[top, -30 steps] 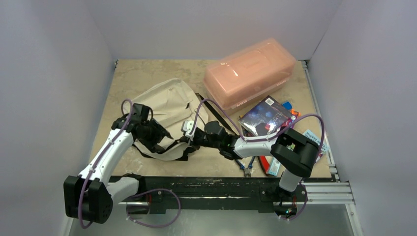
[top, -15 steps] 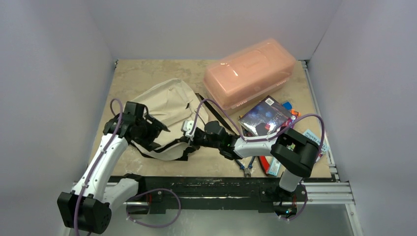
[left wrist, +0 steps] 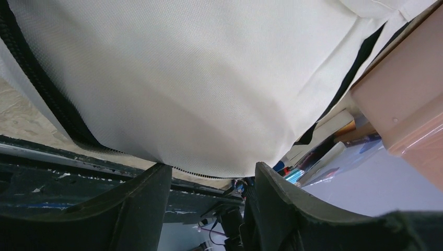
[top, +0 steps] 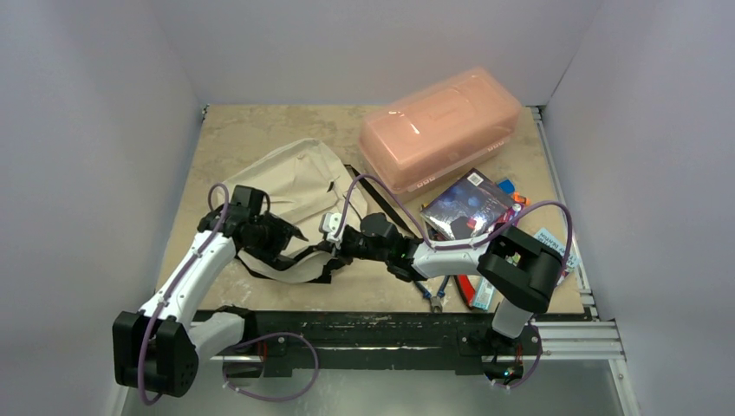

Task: Pack the student bag
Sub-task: Unzip the student bag at the center of the board.

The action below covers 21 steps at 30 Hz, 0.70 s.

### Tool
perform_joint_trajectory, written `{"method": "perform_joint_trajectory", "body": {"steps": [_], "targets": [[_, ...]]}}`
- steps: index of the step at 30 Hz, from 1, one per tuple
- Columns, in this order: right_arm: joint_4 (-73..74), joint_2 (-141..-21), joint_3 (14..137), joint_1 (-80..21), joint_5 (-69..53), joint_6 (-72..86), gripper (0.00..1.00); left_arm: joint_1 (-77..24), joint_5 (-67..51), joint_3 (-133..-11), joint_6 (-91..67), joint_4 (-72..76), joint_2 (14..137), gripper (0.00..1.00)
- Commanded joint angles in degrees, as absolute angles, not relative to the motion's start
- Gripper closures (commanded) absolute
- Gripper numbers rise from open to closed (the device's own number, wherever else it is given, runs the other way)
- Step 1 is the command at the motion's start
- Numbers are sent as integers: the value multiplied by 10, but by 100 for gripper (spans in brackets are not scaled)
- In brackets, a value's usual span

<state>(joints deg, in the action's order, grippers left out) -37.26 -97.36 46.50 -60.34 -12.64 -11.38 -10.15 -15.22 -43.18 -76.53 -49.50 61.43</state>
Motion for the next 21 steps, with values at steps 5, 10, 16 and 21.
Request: {"method": "perform_joint_trajectory", "body": {"steps": [5, 10, 16, 21], "targets": [[-383, -941, 486, -612, -132, -127, 100, -100, -132, -411, -769, -442, 633, 40], [-374, -938, 485, -616, -125, -134, 100, -99, -122, -409, -741, -418, 641, 64], [-384, -928, 465, -616, -101, -131, 100, -92, -67, -420, -697, -436, 613, 100], [-388, -901, 434, -616, -58, -122, 100, -73, 20, -441, -650, -490, 578, 100]]}}
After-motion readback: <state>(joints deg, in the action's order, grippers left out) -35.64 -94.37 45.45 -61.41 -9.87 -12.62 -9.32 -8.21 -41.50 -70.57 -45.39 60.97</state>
